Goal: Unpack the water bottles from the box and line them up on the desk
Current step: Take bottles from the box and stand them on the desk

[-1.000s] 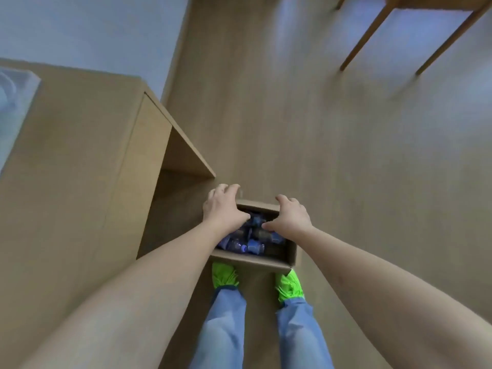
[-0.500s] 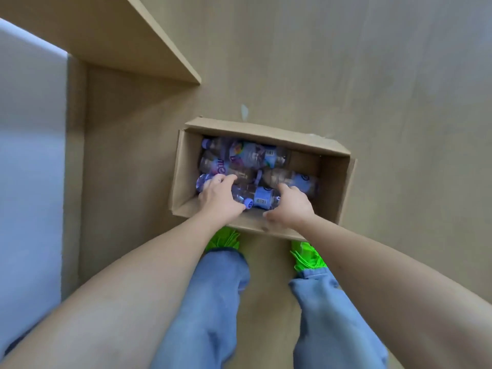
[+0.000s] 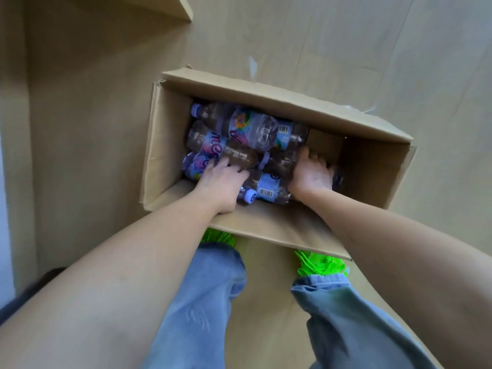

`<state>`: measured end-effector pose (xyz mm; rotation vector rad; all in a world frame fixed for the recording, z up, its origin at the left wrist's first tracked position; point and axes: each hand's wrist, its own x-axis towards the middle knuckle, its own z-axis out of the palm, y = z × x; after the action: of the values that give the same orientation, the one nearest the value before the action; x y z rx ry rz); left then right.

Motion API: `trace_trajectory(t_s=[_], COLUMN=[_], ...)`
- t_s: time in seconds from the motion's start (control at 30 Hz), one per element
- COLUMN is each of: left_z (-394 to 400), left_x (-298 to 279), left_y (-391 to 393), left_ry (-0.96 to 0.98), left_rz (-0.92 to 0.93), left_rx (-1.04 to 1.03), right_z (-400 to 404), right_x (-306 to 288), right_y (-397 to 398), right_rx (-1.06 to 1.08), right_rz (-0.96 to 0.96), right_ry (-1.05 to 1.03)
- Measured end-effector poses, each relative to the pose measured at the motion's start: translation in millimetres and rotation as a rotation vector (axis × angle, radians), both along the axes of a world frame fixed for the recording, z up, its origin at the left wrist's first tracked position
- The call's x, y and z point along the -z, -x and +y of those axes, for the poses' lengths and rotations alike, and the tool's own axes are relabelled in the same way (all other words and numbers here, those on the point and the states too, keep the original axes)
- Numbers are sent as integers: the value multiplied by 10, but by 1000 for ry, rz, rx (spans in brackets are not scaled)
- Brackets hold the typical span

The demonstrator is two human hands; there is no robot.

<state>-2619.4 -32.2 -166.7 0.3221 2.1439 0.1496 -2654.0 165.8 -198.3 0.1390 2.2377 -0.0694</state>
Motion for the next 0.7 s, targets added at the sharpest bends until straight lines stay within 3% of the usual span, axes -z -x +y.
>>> trace_trajectory(t_s=[0.3,0.47,0.7], left_z=[90,34,138], left_x=[-41,-359,-1231], left_y=[282,352,303], left_ry=[99,45,-9], left_rz=[-117,-21,6], left_rx=[144,-40,-458], right_z=[126,119,146], right_x=[-15,-390,-1306], right_y=[3,-22,-134], right_rx=[-268,-269,17], right_rz=[116,121,156], right_ry=[-16,19,201])
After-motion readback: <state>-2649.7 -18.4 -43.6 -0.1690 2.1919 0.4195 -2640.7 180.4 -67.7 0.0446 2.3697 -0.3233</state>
